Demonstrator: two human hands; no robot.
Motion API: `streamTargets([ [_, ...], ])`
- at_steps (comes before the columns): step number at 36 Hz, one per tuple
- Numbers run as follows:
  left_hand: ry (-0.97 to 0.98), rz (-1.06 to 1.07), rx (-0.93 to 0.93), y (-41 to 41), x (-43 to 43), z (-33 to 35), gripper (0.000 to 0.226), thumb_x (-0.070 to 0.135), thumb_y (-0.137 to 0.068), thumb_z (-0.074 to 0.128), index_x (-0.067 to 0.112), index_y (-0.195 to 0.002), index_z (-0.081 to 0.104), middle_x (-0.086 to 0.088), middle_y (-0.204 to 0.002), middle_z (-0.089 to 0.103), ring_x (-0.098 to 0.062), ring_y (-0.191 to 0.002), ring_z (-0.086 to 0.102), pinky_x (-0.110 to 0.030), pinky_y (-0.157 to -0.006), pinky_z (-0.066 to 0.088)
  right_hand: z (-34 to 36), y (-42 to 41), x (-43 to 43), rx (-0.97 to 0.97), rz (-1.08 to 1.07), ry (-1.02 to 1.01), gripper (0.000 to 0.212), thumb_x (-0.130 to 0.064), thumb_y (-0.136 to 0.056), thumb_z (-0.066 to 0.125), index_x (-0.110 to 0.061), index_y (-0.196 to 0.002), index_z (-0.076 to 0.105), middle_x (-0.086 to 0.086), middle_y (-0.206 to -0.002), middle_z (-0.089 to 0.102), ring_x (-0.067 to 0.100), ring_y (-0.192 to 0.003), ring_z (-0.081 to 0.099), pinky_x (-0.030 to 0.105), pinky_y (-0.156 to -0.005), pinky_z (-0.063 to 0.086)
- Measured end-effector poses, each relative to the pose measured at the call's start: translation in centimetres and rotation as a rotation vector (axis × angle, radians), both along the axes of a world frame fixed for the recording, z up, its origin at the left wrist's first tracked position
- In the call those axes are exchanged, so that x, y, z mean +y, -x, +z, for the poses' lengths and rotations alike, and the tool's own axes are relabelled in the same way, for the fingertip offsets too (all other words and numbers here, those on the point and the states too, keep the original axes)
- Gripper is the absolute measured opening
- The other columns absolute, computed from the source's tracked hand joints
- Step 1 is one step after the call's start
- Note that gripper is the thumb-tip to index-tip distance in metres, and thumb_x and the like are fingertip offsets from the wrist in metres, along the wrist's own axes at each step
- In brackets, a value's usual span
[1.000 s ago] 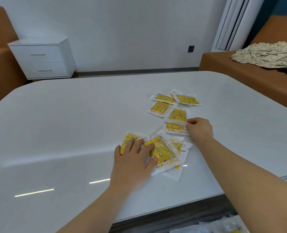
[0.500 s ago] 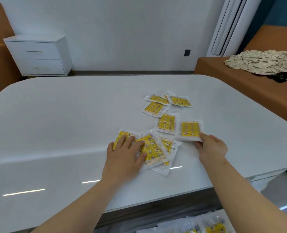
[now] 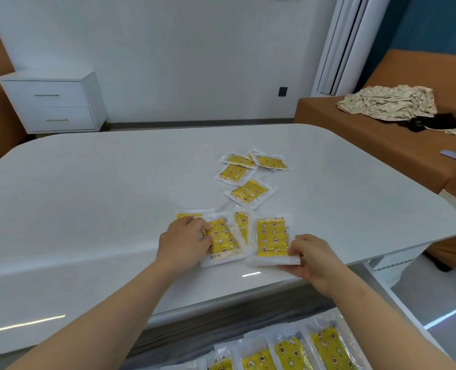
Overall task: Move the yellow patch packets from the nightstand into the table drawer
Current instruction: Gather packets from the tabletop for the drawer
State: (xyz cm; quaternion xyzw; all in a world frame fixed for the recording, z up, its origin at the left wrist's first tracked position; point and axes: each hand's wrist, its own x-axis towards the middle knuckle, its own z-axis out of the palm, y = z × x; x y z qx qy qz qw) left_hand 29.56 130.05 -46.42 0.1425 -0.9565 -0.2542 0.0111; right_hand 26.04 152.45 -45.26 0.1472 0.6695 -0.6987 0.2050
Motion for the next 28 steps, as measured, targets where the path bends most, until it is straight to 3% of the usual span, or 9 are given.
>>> streamTargets([
  [2, 0.031, 0.026, -0.016, 0.0, -0.2, 0.4, 0.026, 0.038, -0.089, 0.051, 0.030, -0.114, 0.055, 0.001, -0.131, 0.045, -0.022, -0.123, 0.041, -0.034, -0.098, 0.034, 0.6, -0.5, 0.3, -0.003, 0.118, -0.125, 0.007, -0.002, -0.089, 0.049, 0.001, -0.088, 0.055, 0.020, -0.086, 0.060, 0.029, -0.073, 0.063, 0.036, -0.064, 0.060],
  [5, 0.107, 0.024, -0.028, 0.4, -0.5, 0.6, 0.043, 0.043, -0.087, 0.055, 0.029, -0.126, 0.046, -0.003, -0.135, 0.039, -0.025, -0.127, 0.036, -0.037, -0.100, 0.033, 1.2, -0.5, 0.4, 0.109, 0.222, -0.517, 0.028, -0.030, -0.089, 0.057, -0.004, -0.100, 0.057, 0.013, -0.086, 0.063, 0.024, -0.063, 0.064, 0.035, -0.066, 0.057],
  [7, 0.110, 0.007, -0.041, 0.9, -0.8, 0.5, 0.058, 0.048, -0.086, 0.055, 0.029, -0.137, 0.036, -0.003, -0.145, 0.029, -0.025, -0.135, 0.026, -0.040, -0.106, 0.029, 1.2, -0.1, 0.3, 0.299, 0.244, -0.864, 0.044, -0.044, -0.086, 0.059, -0.014, -0.117, 0.051, 0.008, -0.107, 0.061, 0.024, -0.086, 0.064, 0.036, -0.077, 0.052],
  [9, 0.092, -0.018, -0.085, 1.5, -1.2, 0.4, 0.069, 0.054, -0.086, 0.052, 0.029, -0.144, 0.025, -0.002, -0.154, 0.014, -0.024, -0.143, 0.011, -0.043, -0.112, 0.021, 0.9, 0.5, -0.2, 0.469, 0.281, -1.025, 0.063, -0.051, -0.082, 0.060, -0.022, -0.134, 0.038, 0.005, -0.132, 0.049, 0.025, -0.117, 0.051, 0.038, -0.091, 0.044],
  [12, 0.128, -0.060, -0.158, 2.4, -1.9, 0.0, 0.073, 0.059, -0.089, 0.043, 0.029, -0.148, 0.013, -0.002, -0.158, 0.001, -0.023, -0.146, -0.001, -0.045, -0.115, 0.013, 0.4, 1.2, -1.8, 0.573, 0.405, -1.026, 0.081, -0.054, -0.079, 0.062, -0.025, -0.145, 0.024, 0.002, -0.151, 0.027, 0.028, -0.136, 0.029, 0.044, -0.108, 0.030],
  [16, 0.191, -0.098, -0.220, 2.9, -2.2, -0.7, 0.071, 0.062, -0.090, 0.033, 0.030, -0.149, 0.009, 0.000, -0.159, 0.002, -0.023, -0.146, -0.001, -0.043, -0.116, 0.006, -0.9, 2.3, -3.7, 0.516, 0.491, -1.091, 0.089, -0.060, -0.080, 0.057, -0.028, -0.148, 0.010, -0.003, -0.158, 0.010, 0.028, -0.143, 0.014, 0.046, -0.113, 0.018],
  [19, 0.223, -0.119, -0.210, 3.2, -2.5, -0.8, 0.069, 0.064, -0.089, 0.034, 0.033, -0.147, 0.017, 0.002, -0.157, 0.011, -0.023, -0.144, 0.006, -0.042, -0.115, 0.008, -1.4, 3.3, -4.4, 0.510, 0.511, -1.131, 0.087, -0.064, -0.080, 0.053, -0.028, -0.148, 0.011, -0.005, -0.156, 0.017, 0.028, -0.143, 0.013, 0.044, -0.113, 0.015],
  [24, 0.186, -0.121, -0.209, 3.7, -2.8, 0.5, 0.066, 0.063, -0.082, 0.051, 0.038, -0.140, 0.033, 0.003, -0.146, 0.031, -0.024, -0.137, 0.022, -0.041, -0.110, 0.020, -0.8, 4.4, -5.1, 0.560, 0.505, -1.143, 0.072, -0.057, -0.083, 0.055, -0.026, -0.143, 0.031, -0.002, -0.145, 0.040, 0.027, -0.135, 0.029, 0.041, -0.106, 0.025],
  [28, 0.187, -0.120, -0.278, 4.6, -2.5, 1.4, 0.078, 0.064, -0.076, 0.059, 0.036, -0.142, 0.027, -0.003, -0.144, 0.035, -0.027, -0.134, 0.028, -0.042, -0.107, 0.025, -1.0, 5.3, -5.3, 0.545, 0.475, -1.142, 0.065, -0.054, -0.085, 0.055, -0.025, -0.140, 0.037, 0.003, -0.139, 0.046, 0.028, -0.131, 0.034, 0.040, -0.103, 0.031],
])
